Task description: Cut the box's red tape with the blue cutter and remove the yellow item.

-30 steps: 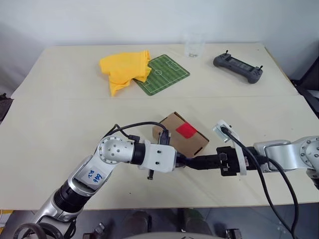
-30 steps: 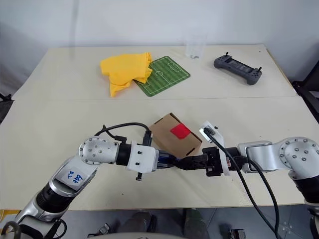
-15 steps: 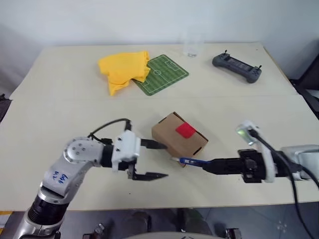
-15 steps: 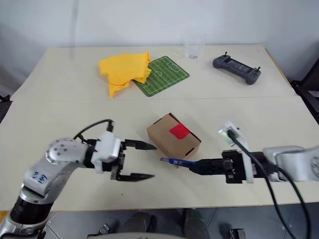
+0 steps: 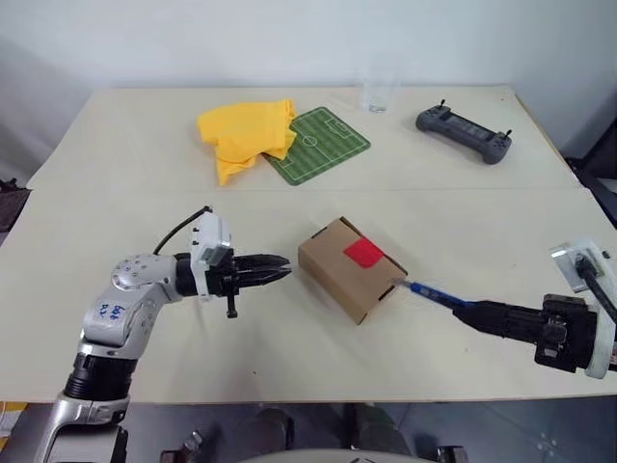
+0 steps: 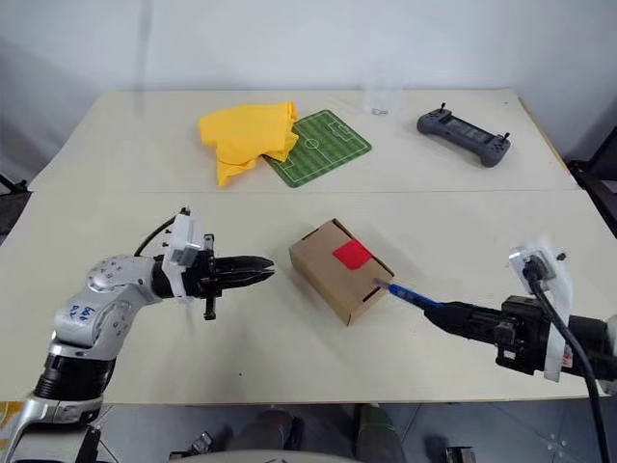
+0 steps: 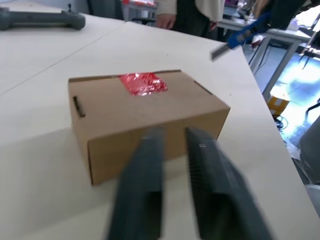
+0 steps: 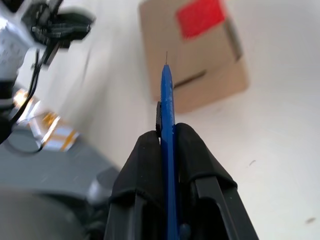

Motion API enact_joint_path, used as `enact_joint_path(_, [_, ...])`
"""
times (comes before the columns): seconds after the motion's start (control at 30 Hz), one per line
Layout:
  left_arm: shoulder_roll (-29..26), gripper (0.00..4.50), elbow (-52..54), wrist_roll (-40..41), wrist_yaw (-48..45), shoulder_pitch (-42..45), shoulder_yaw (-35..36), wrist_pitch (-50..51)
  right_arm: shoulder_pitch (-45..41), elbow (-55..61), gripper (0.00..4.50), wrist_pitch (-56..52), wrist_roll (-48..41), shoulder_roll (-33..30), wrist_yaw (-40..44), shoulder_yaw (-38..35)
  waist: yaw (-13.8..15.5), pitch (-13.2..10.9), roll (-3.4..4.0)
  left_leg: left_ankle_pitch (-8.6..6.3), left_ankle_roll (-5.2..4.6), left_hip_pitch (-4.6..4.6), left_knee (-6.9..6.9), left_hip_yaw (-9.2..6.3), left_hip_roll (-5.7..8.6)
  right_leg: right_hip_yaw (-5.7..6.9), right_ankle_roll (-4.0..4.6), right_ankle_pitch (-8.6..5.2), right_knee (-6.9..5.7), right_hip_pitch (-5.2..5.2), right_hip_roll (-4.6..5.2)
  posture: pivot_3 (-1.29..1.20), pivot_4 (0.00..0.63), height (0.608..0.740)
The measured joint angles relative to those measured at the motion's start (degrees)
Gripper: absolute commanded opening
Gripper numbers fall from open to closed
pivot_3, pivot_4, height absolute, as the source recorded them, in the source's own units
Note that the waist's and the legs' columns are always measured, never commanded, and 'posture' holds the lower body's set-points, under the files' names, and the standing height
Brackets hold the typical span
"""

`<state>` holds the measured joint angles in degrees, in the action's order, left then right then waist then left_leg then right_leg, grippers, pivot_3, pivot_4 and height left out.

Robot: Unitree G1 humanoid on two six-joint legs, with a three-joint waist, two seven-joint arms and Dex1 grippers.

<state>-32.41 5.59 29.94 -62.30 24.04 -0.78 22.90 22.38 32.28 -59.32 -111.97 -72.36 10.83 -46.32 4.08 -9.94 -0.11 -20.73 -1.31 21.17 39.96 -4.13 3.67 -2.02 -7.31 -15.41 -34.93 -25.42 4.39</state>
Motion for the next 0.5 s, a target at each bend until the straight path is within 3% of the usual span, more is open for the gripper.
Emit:
enact_joint_path(0.2, [4.58,0.00,-2.20,-1.54,1.91,5.17,-2.75,0.63,-0.20,0.53,0.10,1.90,-0.01,-0.25,-1.54,-0.19,-0.08,-0.01,-0.01,-0.01,-0.01,0.04,-0.01,0.00,-0.02,0.00,-0.02,0.01,-0.01,-0.01,-0.03,0.00,0.150,0.740])
enact_joint_path(0.5, [4.82,0.00,-1.91,-1.63,4.68,7.95,-5.55,9.22,-8.84,0.96,0.10,5.78,-0.03,-4.11,-1.68,5.59,-1.00,-0.01,-0.02,0.00,0.00,0.02,0.00,0.00,-0.03,0.01,-0.03,0.01,0.00,-0.02,-0.04,0.00,0.150,0.740])
